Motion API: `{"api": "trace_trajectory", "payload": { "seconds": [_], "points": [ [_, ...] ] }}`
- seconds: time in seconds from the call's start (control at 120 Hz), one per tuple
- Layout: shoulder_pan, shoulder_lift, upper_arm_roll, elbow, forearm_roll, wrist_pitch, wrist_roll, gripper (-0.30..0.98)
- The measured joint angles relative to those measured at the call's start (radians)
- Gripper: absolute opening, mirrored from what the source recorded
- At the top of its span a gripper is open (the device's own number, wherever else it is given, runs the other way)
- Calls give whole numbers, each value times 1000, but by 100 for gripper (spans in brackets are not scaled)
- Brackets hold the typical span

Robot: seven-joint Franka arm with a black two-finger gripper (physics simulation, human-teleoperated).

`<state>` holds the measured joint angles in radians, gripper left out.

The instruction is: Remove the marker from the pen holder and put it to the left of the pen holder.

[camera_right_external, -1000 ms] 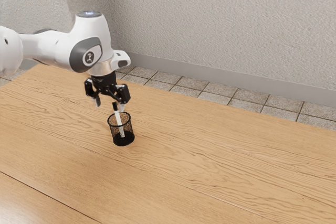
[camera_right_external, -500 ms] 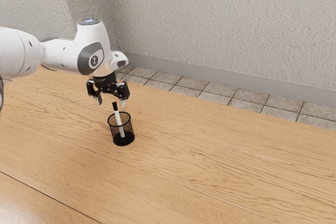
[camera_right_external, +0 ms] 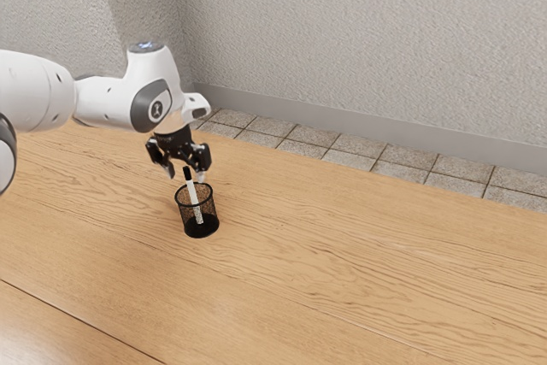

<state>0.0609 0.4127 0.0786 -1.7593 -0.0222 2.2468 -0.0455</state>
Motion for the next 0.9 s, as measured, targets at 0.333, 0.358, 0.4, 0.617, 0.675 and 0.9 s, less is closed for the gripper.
{"api": "trace_trajectory", "payload": {
  "seconds": [0.333, 0.358, 0.4, 0.617, 0.675, 0.9],
  "points": [
    [-2, -25, 0, -13, 1, 5, 24, 1],
    [-5, -36, -1, -25, 2, 5, 24, 0],
    [-17, -55, -1, -45, 4, 6, 23, -2],
    [-50, -191, -2, -94, 68, 6, 0, -7],
    [-50, -207, 0, -41, 112, -7, -6, -7],
    [66, -70, 15, 169, 205, -155, -15, -7]
  ]
}}
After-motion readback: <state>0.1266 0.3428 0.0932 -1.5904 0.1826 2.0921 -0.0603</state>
